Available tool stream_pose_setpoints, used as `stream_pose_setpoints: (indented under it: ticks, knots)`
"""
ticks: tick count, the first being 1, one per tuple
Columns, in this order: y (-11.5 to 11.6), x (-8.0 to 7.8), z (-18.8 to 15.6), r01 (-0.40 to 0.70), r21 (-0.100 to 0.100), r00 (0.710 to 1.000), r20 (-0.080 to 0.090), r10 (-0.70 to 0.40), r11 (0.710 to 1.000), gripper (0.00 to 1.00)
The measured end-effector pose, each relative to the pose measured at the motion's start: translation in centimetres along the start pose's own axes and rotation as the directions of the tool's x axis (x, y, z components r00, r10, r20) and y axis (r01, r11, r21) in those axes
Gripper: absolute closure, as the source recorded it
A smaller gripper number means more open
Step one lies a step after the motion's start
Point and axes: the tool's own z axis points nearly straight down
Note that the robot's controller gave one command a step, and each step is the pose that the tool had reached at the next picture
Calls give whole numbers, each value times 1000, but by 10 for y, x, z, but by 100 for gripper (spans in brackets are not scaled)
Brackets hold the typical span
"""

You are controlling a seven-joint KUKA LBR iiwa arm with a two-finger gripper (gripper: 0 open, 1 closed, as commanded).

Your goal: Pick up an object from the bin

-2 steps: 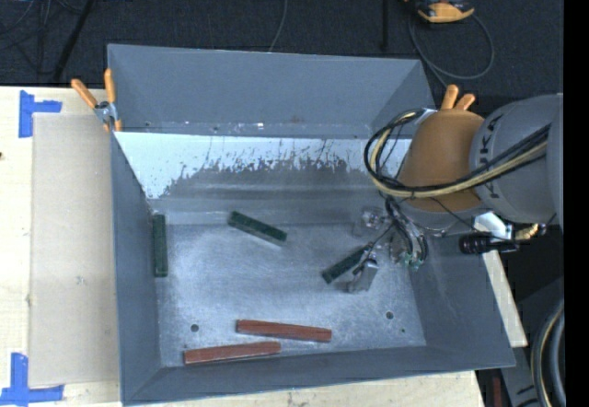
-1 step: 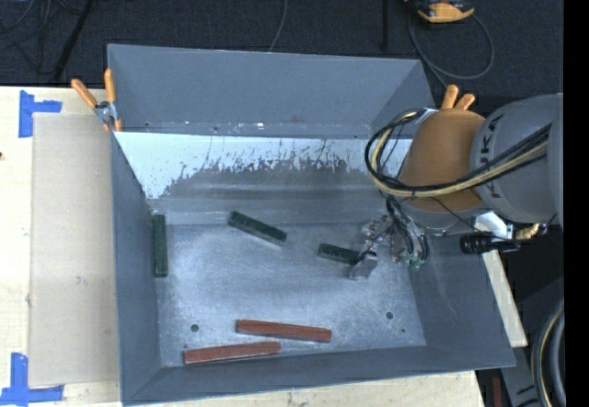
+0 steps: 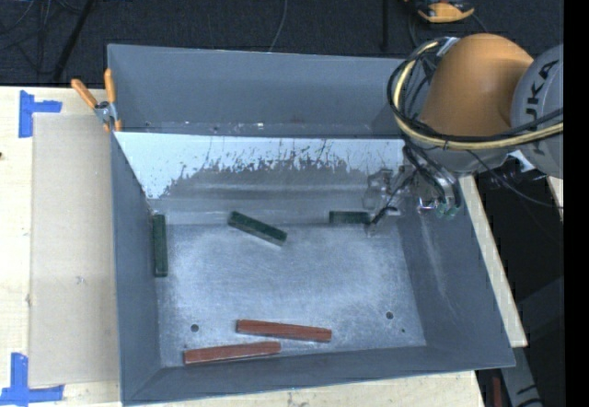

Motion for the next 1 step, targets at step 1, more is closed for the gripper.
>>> stream_pose_setpoints:
  ticks: [1]
  knots:
    - [26,-20,-76,256,-1,967,0,-256,967,100]
